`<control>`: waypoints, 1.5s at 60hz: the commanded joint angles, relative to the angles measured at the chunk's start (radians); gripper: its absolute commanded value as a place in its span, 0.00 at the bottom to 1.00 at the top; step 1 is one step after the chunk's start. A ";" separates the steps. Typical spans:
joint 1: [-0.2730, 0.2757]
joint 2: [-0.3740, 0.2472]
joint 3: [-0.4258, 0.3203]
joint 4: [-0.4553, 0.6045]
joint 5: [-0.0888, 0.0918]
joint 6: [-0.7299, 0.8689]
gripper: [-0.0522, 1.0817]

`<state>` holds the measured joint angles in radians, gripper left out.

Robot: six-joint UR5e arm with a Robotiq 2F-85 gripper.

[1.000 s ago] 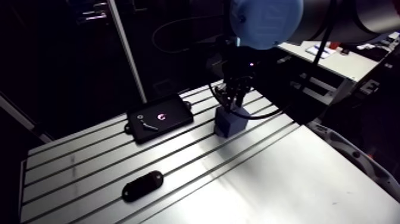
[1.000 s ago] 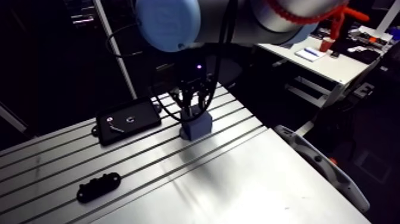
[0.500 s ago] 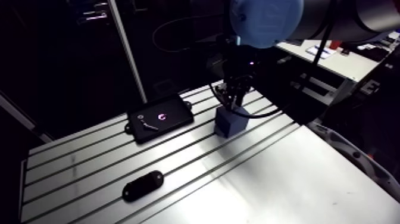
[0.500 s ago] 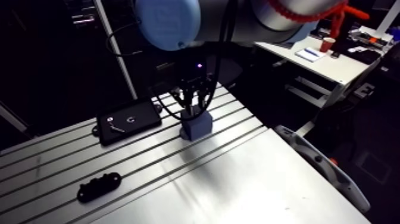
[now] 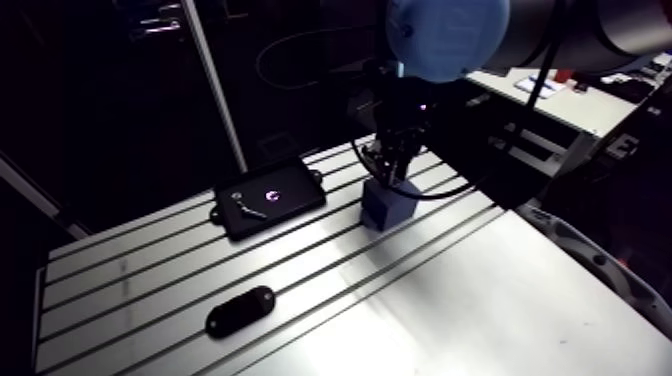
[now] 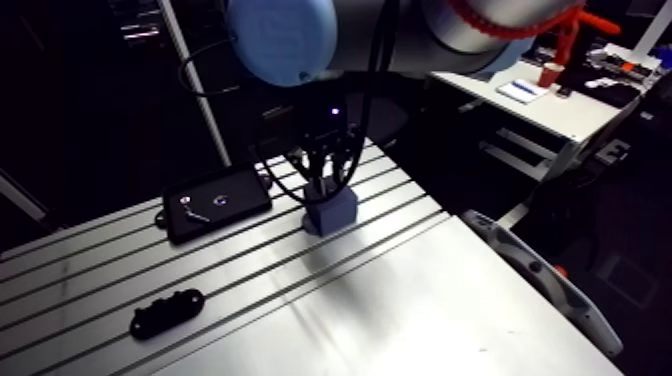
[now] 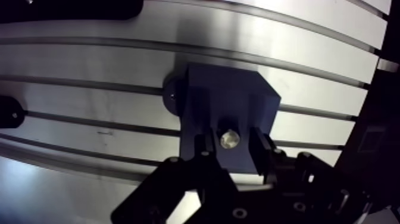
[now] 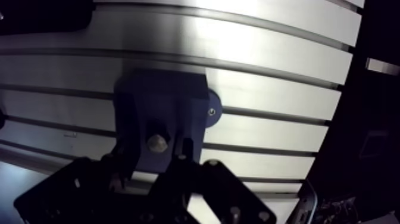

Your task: Pick up the M10 bolt and insert it into the hex recess until seated.

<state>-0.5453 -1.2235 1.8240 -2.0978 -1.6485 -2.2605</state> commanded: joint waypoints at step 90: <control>0.000 0.001 0.004 0.000 -0.003 -0.008 0.64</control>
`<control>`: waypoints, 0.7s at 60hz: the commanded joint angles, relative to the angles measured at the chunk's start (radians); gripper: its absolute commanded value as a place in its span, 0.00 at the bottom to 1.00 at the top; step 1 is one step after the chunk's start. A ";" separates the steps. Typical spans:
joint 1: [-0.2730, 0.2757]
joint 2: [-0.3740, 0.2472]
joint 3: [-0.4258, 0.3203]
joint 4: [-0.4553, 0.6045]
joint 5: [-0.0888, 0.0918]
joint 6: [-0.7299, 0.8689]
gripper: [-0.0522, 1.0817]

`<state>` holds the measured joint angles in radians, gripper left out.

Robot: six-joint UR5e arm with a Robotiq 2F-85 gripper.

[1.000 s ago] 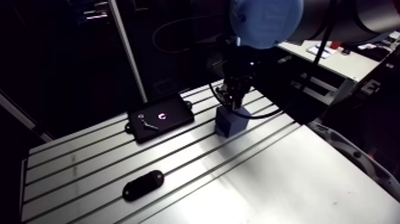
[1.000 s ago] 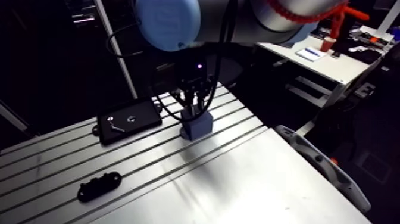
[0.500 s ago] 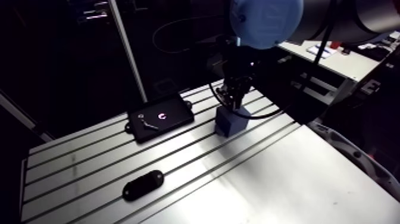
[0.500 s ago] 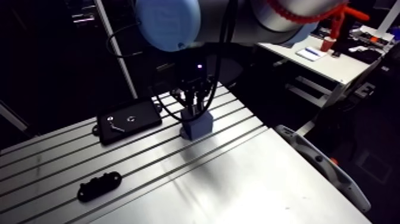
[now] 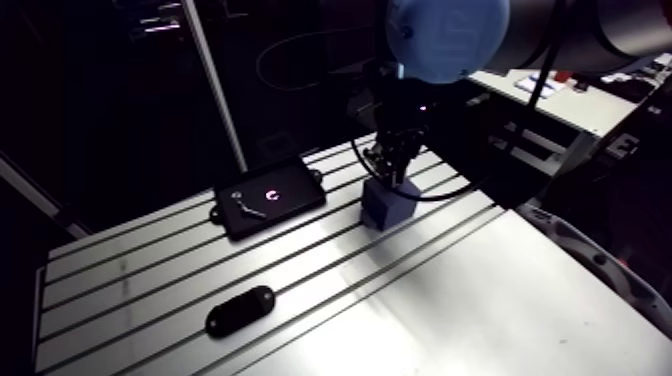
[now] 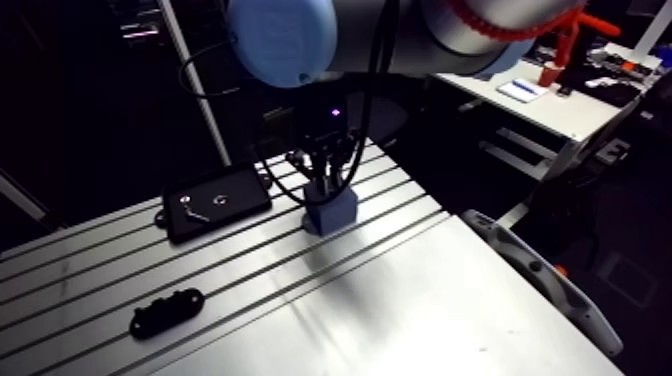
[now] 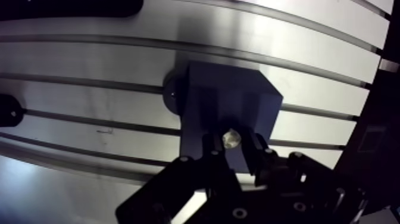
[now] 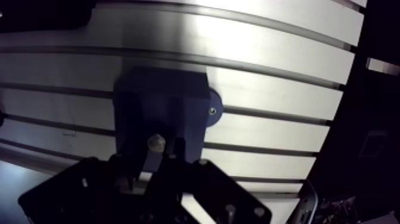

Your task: Pick up the M10 bolt and insert it into the hex recess until seated.

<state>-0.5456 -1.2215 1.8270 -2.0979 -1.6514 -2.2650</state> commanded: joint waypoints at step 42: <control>-0.001 -0.002 -0.001 0.000 0.000 -0.008 0.65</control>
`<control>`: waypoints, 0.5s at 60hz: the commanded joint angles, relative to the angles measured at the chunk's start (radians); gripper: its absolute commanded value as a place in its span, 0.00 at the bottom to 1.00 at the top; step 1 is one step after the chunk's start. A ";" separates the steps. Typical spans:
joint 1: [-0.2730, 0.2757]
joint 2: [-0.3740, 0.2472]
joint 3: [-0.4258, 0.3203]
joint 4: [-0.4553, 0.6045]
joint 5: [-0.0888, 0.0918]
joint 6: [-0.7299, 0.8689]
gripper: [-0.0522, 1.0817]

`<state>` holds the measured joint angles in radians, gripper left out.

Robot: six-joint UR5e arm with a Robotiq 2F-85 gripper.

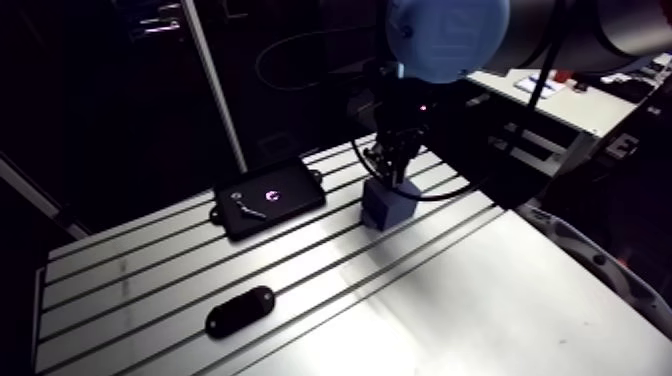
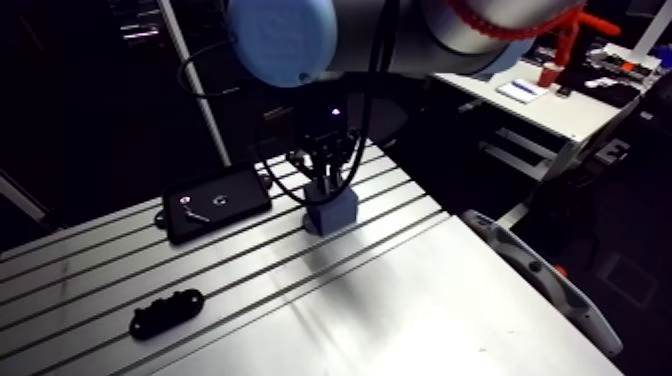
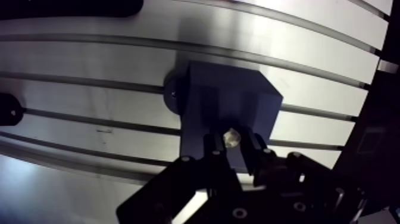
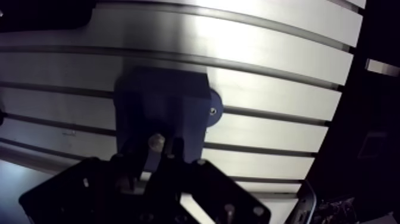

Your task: Pick up the M10 bolt and insert it into the hex recess until seated.

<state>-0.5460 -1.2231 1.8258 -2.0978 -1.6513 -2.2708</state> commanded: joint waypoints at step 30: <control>0.000 0.000 -0.001 0.000 0.000 -0.005 0.68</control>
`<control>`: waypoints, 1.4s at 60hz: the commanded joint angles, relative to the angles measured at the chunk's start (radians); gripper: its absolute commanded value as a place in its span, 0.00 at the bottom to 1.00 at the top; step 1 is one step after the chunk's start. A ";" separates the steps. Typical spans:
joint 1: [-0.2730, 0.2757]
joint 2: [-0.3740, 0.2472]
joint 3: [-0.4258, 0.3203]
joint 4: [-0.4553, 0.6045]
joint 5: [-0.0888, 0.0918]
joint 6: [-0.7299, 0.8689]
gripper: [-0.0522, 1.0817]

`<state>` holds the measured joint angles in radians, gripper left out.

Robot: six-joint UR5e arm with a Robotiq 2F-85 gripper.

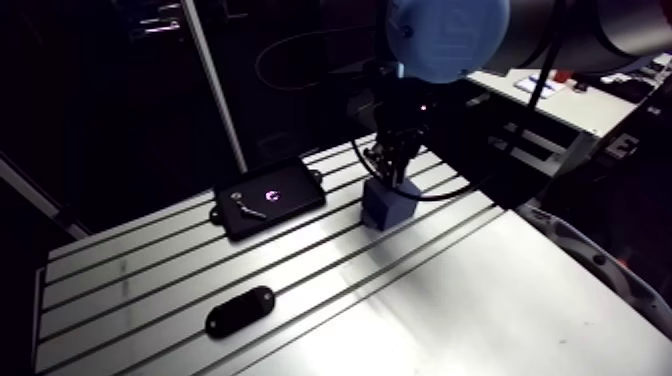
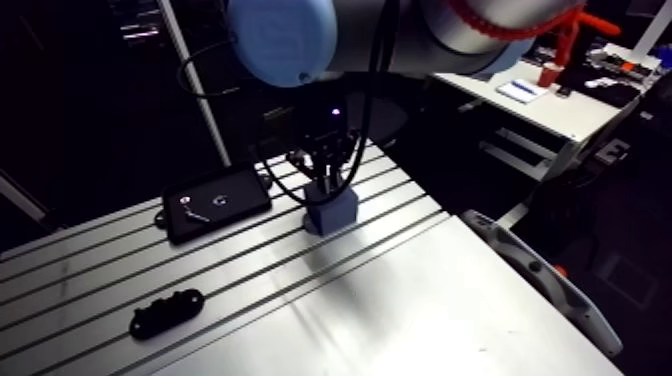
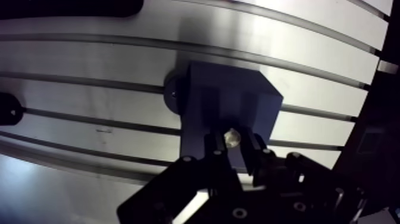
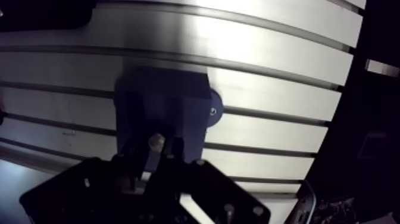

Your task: Pick up the M10 bolt and insert it into the hex recess until seated.

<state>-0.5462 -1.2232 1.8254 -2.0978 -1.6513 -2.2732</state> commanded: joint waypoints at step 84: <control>0.000 -0.002 -0.002 0.002 0.003 -0.194 0.67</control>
<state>-0.5461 -1.2241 1.8228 -2.0917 -1.6498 -2.4285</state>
